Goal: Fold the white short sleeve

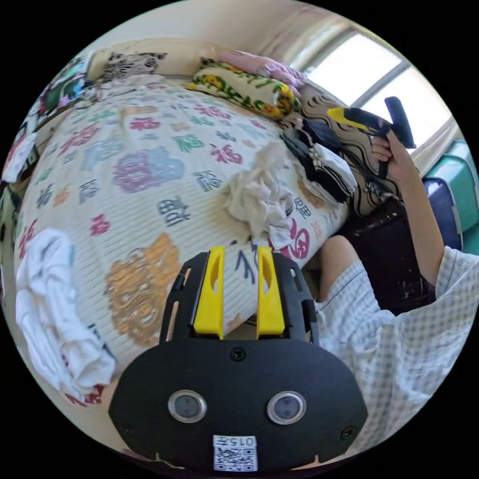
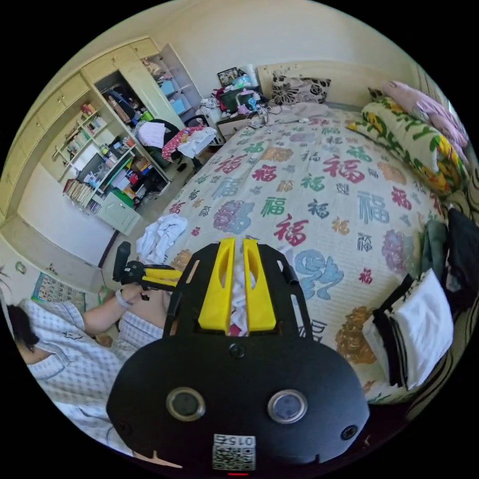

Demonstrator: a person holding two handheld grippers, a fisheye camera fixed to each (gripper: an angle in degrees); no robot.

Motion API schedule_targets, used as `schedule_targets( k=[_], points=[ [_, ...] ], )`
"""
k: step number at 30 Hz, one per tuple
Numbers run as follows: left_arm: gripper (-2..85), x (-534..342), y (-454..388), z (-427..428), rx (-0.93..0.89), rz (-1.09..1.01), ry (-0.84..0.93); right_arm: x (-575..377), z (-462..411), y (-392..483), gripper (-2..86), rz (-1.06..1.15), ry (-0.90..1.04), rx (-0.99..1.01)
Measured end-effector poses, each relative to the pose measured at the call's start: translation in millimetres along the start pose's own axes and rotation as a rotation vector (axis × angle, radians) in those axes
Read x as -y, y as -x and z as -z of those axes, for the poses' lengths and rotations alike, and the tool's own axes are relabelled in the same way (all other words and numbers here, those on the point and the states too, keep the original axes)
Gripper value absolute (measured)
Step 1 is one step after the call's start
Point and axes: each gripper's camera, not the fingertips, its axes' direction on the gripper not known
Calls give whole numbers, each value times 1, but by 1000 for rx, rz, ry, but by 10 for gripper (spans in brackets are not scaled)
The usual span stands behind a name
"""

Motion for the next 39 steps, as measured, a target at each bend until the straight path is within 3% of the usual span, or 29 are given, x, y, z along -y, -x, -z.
schedule_targets(
  k=[6,12,17,21,25,29,32,36,39],
  points=[
    [129,55,-13,-88,-68,68,42,-73,-82,-94,63,-272,158,52],
    [46,68,27,-112,-189,169,60,-104,-148,-156,65,-480,146,240],
    [30,0,69,-13,-186,187,-99,-93,-174,-169,25,-443,123,276],
    [33,-102,145,64,-20,397,-183,-98,-175,-144,12,-292,133,370],
    [64,-187,209,92,12,651,-204,-113,-190,-114,8,-212,179,415],
    [84,-211,199,113,60,669,-256,-122,-218,-89,7,-129,304,431],
    [94,-209,169,100,-44,575,-202,-129,-233,-78,6,-88,358,440],
    [123,-207,133,37,-218,469,14,-126,-244,-67,5,-44,354,511],
    [123,-214,131,7,-349,503,3,-123,-255,-56,2,30,399,543]
  ],
)
